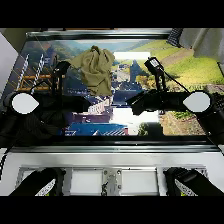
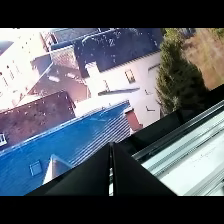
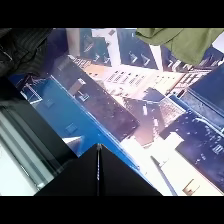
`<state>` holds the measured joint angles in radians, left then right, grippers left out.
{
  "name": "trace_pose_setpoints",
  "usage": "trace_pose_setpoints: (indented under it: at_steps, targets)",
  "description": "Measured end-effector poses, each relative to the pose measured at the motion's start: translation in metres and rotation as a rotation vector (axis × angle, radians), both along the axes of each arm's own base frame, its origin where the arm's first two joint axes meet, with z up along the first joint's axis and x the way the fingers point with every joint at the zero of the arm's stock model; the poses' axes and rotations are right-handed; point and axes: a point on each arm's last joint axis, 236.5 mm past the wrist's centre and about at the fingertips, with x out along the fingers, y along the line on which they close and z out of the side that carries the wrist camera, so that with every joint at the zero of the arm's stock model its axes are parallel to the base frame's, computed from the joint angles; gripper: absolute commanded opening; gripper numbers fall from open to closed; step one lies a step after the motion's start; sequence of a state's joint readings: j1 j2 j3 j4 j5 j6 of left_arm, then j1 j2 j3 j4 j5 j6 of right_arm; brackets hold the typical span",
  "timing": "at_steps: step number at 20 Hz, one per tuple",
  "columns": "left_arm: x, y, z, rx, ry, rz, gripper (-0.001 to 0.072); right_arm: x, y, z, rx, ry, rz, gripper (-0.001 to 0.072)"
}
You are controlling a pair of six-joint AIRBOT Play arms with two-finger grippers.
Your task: Fold the clothes and pants, and hang the long-sleeved shirts on hangers.
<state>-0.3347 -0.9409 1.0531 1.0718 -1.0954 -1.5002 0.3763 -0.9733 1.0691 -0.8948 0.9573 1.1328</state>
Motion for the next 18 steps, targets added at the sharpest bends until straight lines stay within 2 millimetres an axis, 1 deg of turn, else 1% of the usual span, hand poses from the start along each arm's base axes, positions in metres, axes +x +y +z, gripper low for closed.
trace_pose_setpoints:
  at_steps: [8,10,11,12,13,14,15,16,17,18]
  targets:
    - [0.0,0.0,0.0,0.0,0.0,0.001,0.0014,0.0,0.0,0.0,0.0,0.0,0.0,0.0014]
    - [0.004,0.0,0.002,-0.006,-0.014,0.009,0.0016,0.0,0.0,0.0,0.0,0.0,0.0,0.0014]
    - [0.006,0.0,0.004,-0.01,-0.024,0.014,0.0112,0.0,0.0,0.0,0.0,0.0,0.0,0.0014]
    - [0.007,0.0,0.004,-0.009,-0.029,0.017,0.0594,0.0,0.0,0.0,0.0,0.0,0.0,0.0015]
    - [0.009,0.002,0.004,0.002,-0.038,0.02,0.0712,0.0,0.0,0.0,0.0,0.0,0.0,0.0014]
    - [0.012,0.008,0.004,0.027,-0.052,0.025,0.0711,0.0,0.0,0.0,0.0,0.0,0.0,0.0015]
    - [0.017,0.017,0.005,0.066,-0.069,0.036,0.0711,0.0,0.0,0.0,0.0,0.0,0.0,0.0014]
    - [0.022,0.033,0.005,0.122,-0.081,0.065,0.071,0.0,0.0,0.0,0.0,0.0,0.0,0.0014]
    - [0.028,0.054,0.006,0.186,-0.088,0.106,0.0711,0.0,0.0,0.0,0.0,0.0,0.0,0.0015]
    - [0.034,0.083,0.006,0.265,-0.088,0.166,0.071,0.0,0.0,0.0,0.0,0.0,0.0,0.0015]
